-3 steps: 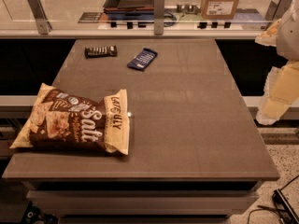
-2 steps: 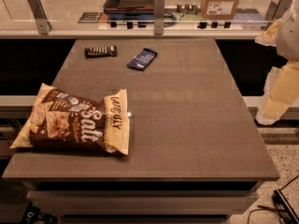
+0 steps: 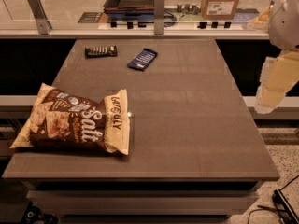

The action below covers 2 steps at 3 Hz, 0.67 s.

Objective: Move rxbar blueberry near brown chip bag

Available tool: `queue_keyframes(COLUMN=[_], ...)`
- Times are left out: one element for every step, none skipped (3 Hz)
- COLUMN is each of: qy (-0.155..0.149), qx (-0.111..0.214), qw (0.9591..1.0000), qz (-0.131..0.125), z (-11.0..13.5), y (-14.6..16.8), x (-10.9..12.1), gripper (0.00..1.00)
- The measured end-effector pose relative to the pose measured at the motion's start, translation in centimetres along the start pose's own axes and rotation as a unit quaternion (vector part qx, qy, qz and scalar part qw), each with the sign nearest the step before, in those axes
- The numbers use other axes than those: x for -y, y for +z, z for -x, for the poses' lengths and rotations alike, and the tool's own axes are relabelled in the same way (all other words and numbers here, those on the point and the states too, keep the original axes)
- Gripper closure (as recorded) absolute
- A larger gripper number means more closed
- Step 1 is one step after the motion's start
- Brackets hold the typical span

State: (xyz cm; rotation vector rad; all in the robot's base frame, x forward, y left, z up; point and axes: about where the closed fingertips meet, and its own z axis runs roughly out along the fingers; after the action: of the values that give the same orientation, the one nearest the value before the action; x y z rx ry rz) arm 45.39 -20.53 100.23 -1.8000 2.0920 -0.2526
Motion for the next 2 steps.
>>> queue_keyframes(qy=[-0.072,-0.152], qx=[-0.016,-0.037], qw=[0.9971,0.9872], qz=[-0.022,-0.034], z=[1.6,3.3], y=[-0.2,0.4], x=[2.1,4.5], gripper=[0.0,0.0])
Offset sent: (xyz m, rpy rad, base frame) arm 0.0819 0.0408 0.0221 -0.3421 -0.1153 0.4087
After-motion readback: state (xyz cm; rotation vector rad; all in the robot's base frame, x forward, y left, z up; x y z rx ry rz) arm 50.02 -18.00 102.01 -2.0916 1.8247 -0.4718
